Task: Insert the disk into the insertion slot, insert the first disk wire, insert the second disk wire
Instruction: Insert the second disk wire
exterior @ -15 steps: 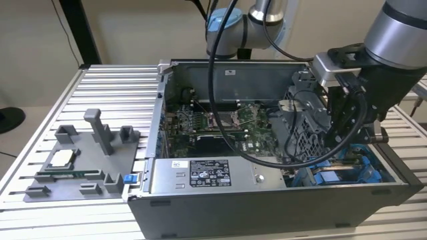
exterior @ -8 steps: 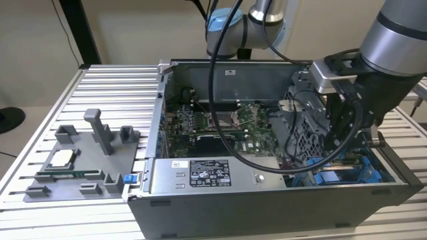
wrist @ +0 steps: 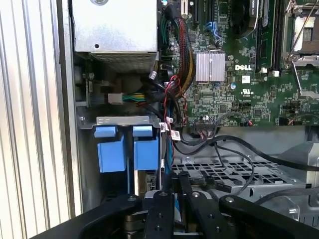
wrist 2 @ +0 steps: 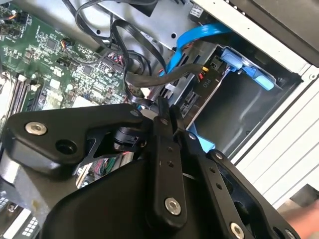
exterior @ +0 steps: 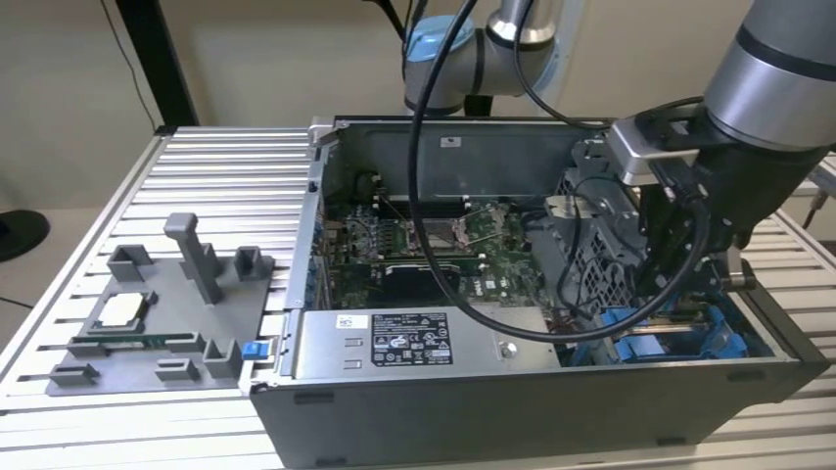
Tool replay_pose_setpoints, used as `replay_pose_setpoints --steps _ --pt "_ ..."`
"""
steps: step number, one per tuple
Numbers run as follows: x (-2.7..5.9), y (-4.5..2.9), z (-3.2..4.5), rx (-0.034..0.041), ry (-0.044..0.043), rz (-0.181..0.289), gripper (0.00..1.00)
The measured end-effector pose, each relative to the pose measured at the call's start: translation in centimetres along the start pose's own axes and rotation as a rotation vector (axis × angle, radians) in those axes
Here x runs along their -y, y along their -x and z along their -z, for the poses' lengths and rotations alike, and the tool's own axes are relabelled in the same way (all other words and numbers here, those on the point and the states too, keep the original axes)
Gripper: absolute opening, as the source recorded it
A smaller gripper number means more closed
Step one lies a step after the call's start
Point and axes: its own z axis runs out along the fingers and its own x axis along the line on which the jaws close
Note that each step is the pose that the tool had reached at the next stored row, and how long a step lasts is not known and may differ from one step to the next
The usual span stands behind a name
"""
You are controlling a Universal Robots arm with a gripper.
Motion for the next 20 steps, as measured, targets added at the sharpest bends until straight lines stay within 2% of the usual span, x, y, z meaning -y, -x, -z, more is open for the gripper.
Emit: replay_pose_setpoints --steps 8,20 --pt "0.02 -0.1 0.24 -0.0002 0.0 0.0 0.0" --pt "0.19 -0.16 0.08 -0.0012 -0.0003 0.0 0.0"
